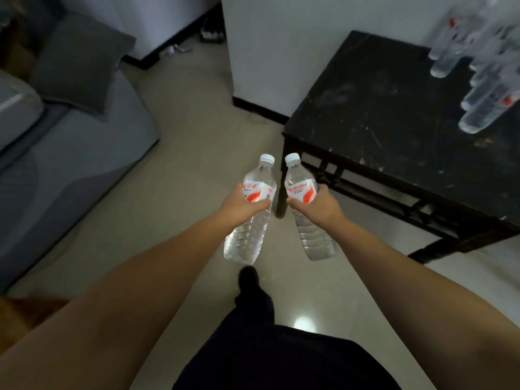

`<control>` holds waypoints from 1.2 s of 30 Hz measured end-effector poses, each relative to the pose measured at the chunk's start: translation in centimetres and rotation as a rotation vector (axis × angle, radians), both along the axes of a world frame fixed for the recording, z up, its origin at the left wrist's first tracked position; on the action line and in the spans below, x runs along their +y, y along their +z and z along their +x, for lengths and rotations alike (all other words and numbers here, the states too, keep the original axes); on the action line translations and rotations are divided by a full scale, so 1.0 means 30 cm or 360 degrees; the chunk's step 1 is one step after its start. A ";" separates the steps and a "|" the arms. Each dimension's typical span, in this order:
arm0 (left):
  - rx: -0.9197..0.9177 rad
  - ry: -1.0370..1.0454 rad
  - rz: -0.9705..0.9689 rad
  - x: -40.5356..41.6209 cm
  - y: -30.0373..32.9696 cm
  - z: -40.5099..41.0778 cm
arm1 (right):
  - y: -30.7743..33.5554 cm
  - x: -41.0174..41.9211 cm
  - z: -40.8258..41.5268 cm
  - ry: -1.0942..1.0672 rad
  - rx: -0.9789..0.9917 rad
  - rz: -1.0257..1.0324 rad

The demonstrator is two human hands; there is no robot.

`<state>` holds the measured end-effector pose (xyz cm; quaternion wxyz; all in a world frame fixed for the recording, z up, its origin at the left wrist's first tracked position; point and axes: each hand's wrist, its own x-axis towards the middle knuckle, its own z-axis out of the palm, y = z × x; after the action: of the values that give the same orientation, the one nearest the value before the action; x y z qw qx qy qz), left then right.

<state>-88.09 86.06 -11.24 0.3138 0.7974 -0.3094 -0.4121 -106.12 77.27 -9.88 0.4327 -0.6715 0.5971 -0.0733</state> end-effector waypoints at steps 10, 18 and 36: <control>-0.0139 -0.0223 -0.0053 -0.550 0.139 0.365 | 0.104 -0.442 0.314 -0.0312 -0.0143 -0.0036; -0.0099 -0.0465 -0.0064 -0.909 0.161 0.383 | 0.133 -0.720 0.346 -0.0512 -0.0186 -0.0037; -0.0131 -0.0943 -0.0160 -1.872 0.211 0.038 | 0.161 -1.474 -0.011 -0.1096 -0.0290 -0.0161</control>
<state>-86.95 29.88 -4.91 0.2061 0.6720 -0.5610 -0.4372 -106.46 33.06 -5.05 0.4001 -0.4422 0.7430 -0.3039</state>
